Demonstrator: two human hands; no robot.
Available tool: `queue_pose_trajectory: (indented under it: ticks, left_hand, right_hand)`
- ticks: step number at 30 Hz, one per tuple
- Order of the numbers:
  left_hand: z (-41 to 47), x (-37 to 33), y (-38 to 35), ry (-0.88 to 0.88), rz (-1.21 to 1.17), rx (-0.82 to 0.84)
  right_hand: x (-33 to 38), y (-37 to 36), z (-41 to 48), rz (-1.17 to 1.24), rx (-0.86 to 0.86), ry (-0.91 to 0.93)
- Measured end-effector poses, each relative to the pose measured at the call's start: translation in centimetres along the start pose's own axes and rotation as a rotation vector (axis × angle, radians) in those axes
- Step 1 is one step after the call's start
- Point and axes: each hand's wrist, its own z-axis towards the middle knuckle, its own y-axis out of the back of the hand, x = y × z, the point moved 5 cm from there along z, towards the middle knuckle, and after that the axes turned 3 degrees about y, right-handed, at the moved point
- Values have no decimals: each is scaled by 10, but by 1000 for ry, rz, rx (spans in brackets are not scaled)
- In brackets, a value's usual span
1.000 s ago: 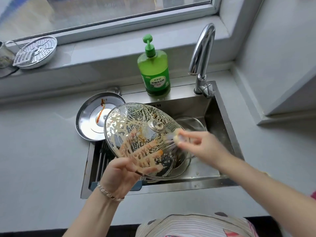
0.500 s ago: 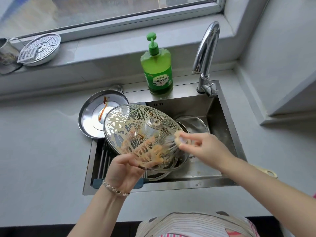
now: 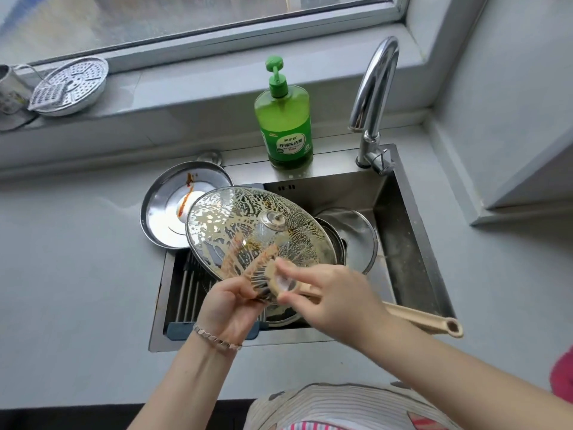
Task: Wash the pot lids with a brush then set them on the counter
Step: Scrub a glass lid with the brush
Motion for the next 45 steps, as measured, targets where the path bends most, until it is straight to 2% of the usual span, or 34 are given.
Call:
queue_pose_trajectory:
  ticks: [4,7,12,14,17,18,19,22,23,27,29,31,32,34,36,40,45]
  left_hand:
    - [-7,-7,1,-9,-3,28]
    - [-7,-9,5,-78,-26,-63]
    - [-2,-8,1,-4,16,-13]
    - [-6,-12,3,-70,-31,50]
    - [-13,-14,1,-147,6,64]
    - [-13,-14,1,-154,18,62]
    - [-12,-14,0,-161,26,68]
    - [-8,-14,-1,-165,22,97]
    - [-7,-13,0,-159,15,109]
    - [-10,-11,2,-132,39,126]
    - [-11,-10,1,-128,62,152]
    - [-7,-11,5,-111,65,184]
    - [-4,-11,4,-92,55,233]
    - [-7,-8,-5,-53,30,464]
    - [-9,-4,2,1,-10,549]
    - [-6,2,8,67,7,564]
    - [-4,6,19,91,22,417]
  right_hand:
    - [-16,11,-3,-27,74,35]
    - [-33,15,-11,-92,105,-9]
    - [-1,6,-6,-15,8,196]
    - [-23,15,-5,54,12,65]
    - [-88,36,-3,127,-50,-289]
    - [-97,38,-4,145,-81,-324]
    - [-93,38,-4,161,-82,-314]
    - [-54,17,-12,164,19,-84]
    - [-51,16,-14,132,33,-59]
    - [-112,40,-6,128,-119,-359]
    - [-105,38,-6,149,-115,-302]
    - [-79,30,-8,177,-47,-153]
    - [-77,30,-6,171,-17,-148]
    - [-106,42,5,168,-90,-294]
    - [-134,51,12,135,-150,-425]
    - [-109,37,19,372,-45,-268]
    - [-143,47,31,250,-135,-451]
